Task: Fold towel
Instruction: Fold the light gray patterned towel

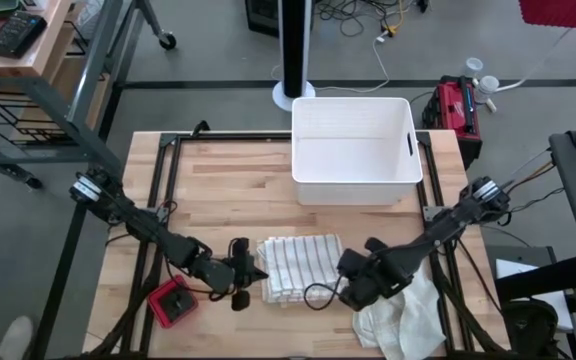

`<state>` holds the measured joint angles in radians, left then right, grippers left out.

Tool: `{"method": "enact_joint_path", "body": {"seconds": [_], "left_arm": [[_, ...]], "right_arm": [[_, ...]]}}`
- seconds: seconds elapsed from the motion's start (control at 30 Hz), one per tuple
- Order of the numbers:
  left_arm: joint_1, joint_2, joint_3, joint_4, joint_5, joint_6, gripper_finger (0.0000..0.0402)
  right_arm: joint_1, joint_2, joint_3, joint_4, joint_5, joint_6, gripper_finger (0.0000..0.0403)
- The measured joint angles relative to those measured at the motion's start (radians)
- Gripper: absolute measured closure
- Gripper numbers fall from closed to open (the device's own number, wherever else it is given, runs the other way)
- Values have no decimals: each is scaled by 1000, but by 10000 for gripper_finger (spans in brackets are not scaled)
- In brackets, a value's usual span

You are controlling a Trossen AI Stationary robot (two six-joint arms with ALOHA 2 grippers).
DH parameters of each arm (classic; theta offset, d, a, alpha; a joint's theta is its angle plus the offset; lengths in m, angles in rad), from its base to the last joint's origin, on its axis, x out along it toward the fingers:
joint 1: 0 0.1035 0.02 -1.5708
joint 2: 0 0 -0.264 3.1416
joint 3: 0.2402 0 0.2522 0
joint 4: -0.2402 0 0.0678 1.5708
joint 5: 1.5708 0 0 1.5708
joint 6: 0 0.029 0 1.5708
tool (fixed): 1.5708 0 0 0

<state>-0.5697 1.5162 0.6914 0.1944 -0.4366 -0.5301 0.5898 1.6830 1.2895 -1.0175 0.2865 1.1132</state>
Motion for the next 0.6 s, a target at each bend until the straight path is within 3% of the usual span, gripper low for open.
{"method": "enact_joint_path", "body": {"seconds": [0.2, 0.37, 0.47, 0.6], "left_arm": [[2, 1, 57, 2, 0, -15, 401], [14, 0, 162, -5, 1, 175, 401], [27, -2, 244, -74, 1, 291, 401], [41, -2, 360, -260, 0, 340, 401]], "right_arm": [[43, -40, 39, -167, -86, 71, 403], [81, -48, 74, -363, -206, 159, 403], [107, -49, 68, -364, -285, 158, 403], [129, -49, 56, -322, -298, 137, 395]]}}
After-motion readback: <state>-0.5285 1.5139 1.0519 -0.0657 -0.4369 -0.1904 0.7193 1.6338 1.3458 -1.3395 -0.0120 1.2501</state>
